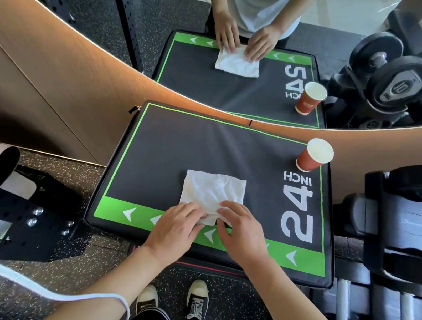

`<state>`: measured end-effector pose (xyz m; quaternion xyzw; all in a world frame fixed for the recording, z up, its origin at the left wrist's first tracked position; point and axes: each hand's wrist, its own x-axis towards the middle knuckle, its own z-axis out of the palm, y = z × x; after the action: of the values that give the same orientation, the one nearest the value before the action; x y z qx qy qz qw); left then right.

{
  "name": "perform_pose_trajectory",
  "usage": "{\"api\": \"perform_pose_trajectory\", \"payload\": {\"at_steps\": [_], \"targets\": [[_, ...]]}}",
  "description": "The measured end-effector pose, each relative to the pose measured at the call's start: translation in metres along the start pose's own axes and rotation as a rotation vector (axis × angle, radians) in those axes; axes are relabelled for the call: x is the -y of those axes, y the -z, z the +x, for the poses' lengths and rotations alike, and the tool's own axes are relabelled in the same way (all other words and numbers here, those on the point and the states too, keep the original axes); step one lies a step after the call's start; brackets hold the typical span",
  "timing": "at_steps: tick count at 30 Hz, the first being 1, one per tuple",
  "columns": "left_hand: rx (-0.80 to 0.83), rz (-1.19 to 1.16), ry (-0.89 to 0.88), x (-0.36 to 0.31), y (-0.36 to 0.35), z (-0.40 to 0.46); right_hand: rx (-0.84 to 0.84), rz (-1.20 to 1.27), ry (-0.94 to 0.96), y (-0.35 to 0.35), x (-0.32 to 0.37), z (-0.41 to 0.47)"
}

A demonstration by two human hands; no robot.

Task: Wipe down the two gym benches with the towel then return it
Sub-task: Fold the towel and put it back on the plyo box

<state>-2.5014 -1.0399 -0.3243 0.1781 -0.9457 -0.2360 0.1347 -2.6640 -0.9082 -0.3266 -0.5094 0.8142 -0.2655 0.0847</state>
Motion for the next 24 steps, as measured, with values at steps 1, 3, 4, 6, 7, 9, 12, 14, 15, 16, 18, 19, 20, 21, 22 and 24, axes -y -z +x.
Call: {"api": "perform_pose_trajectory", "payload": {"at_steps": [1,3,4,6,7,9,12,14,15,16,18,19,20,21,22,24], "targets": [[0.020,-0.002,-0.009,0.001,0.001,0.000,0.002,-0.003,-0.022,-0.001,0.002,0.001],[0.058,-0.004,-0.021,0.003,0.003,0.000,-0.001,-0.023,-0.048,-0.005,0.009,0.002],[0.060,-0.010,-0.023,0.003,0.004,0.000,-0.002,-0.037,-0.054,-0.008,0.013,0.001],[0.040,-0.017,-0.023,0.006,0.006,0.001,0.003,-0.067,-0.074,-0.016,0.019,-0.001],[0.029,-0.020,-0.020,0.006,0.006,0.002,0.005,-0.080,-0.095,-0.019,0.021,-0.001],[0.016,-0.020,-0.011,0.007,0.008,0.003,-0.010,-0.095,-0.123,-0.022,0.023,0.001],[0.001,0.010,-0.019,0.005,0.011,0.006,0.004,-0.126,-0.103,-0.021,0.026,0.005],[-0.043,0.038,-0.038,0.003,0.013,0.010,0.012,-0.154,-0.073,-0.017,0.027,0.005],[-0.078,0.049,-0.046,0.003,0.015,0.012,-0.011,-0.164,-0.050,-0.014,0.025,0.006],[-0.114,0.060,-0.056,0.004,0.019,0.015,-0.052,-0.167,-0.019,-0.010,0.021,0.006],[-0.167,0.091,-0.087,0.007,0.026,0.017,-0.158,-0.171,0.073,-0.001,0.011,0.007],[-0.189,0.112,-0.104,0.008,0.029,0.018,-0.206,-0.187,0.133,0.004,0.005,0.007],[-0.209,0.131,-0.121,0.008,0.032,0.019,-0.244,-0.206,0.191,0.008,0.000,0.007],[-0.225,0.143,-0.138,0.007,0.033,0.018,-0.266,-0.216,0.235,0.011,-0.004,0.007],[-0.229,0.145,-0.162,0.006,0.033,0.017,-0.266,-0.218,0.267,0.012,-0.006,0.007],[-0.164,0.127,-0.216,0.002,0.027,0.008,-0.189,-0.219,0.313,0.012,-0.009,0.000]]}}
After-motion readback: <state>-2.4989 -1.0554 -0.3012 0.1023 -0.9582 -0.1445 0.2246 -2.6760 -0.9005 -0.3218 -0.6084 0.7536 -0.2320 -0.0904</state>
